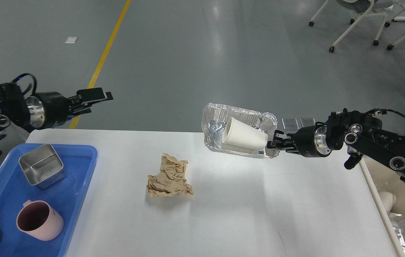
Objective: Tidy desktop
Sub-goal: 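Open the left gripper and withdraw it toward the blue tray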
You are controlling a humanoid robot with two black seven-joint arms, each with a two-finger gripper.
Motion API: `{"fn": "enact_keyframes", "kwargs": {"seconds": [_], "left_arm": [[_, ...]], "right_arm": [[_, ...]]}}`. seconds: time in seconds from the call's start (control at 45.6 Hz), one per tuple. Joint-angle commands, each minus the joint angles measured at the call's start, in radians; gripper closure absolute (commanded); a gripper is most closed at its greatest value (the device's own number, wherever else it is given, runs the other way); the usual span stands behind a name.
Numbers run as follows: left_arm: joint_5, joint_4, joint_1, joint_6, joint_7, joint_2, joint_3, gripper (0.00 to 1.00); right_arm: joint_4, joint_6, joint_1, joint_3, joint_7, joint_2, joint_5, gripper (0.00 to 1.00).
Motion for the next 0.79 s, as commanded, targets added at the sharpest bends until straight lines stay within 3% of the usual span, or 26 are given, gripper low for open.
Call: {"fn": "enact_keyframes", "kwargs": {"seconds": [0.0,0.153,0.241,0.329,0.482,0.767], "left_arm": [[-0.052,-0.054,0.165,0.004,-0.003,0.093,-0.132,0.03],[-0.041,-0.152,0.390,0.085,-0.008,0.147,-0.264,0.03],[-0.023,-0.230,0.477,0.125,-0.009,0.188,-0.272,0.03],[0.057,-0.331,0.517,0.154,-0.009,0.230,-0.272,0.03],[0.161,-0.469,0.627,0.290,-0.008,0.306,-0.258,0.03],[0.183,-0.497,0.698,0.333,-0.008,0.365,-0.258,0.03]], "right_arm": [[0.000,0.000,-0.001,0.002,0.000,0.000,0.000,1.00],[0.000,0.001,-0.001,-0.001,0.000,-0.001,0.000,1.00],[0.000,0.001,-0.001,-0.003,0.000,0.000,0.000,1.00],[0.000,0.001,-0.001,-0.003,0.000,0.000,0.000,1.00],[0.000,0.003,-0.001,-0.008,0.000,-0.001,0.000,1.00],[0.000,0.003,-0.001,-0.011,0.000,-0.011,0.000,1.00]]}}
